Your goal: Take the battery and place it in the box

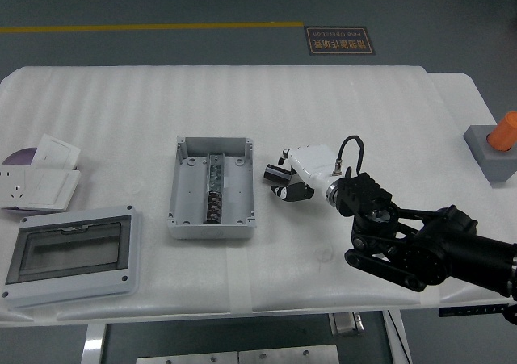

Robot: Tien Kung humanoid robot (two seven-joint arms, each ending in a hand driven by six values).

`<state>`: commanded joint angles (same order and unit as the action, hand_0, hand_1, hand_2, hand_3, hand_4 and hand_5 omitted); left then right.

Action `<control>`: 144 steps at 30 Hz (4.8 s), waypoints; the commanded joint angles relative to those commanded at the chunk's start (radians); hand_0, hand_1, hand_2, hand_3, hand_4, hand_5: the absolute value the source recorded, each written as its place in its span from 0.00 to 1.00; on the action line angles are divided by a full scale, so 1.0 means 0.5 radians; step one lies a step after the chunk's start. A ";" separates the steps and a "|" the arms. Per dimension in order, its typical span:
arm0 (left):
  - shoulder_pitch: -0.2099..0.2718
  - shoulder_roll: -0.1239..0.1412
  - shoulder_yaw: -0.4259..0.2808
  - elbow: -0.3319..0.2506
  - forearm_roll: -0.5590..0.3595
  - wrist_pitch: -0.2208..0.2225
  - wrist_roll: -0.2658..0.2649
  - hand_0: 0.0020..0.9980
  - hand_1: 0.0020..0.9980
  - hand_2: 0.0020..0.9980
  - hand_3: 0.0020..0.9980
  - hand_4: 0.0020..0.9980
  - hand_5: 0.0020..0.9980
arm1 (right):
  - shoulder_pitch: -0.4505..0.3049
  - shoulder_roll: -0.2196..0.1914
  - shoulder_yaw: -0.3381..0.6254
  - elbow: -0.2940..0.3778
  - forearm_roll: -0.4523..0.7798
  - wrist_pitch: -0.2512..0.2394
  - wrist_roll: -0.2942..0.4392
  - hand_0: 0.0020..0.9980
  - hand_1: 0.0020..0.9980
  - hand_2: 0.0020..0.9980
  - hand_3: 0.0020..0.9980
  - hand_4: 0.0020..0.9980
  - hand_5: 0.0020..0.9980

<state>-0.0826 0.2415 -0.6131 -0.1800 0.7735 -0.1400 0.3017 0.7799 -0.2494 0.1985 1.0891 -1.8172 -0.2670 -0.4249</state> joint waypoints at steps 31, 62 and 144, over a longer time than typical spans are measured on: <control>0.000 0.003 0.005 0.000 0.003 0.001 -0.016 0.63 0.68 0.58 0.58 0.51 0.60 | 0.015 0.068 -0.077 -0.046 -0.043 -0.070 -0.097 0.40 0.52 0.55 0.68 0.69 0.45; -0.007 0.005 0.033 0.000 -0.025 0.017 -0.064 0.62 0.68 0.58 0.58 0.52 0.60 | 0.036 0.063 -0.080 -0.053 -0.015 -0.097 -0.072 0.32 0.44 0.48 0.63 0.47 0.34; -0.015 0.005 0.066 0.000 -0.037 0.003 -0.071 0.62 0.68 0.57 0.56 0.52 0.59 | 0.036 0.110 -0.130 -0.046 0.014 -0.183 -0.048 0.32 0.44 0.47 0.56 0.61 0.40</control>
<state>-0.0901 0.2439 -0.5799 -0.1800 0.7550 -0.1388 0.2663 0.7980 -0.1942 0.1336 1.0661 -1.8100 -0.3584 -0.4490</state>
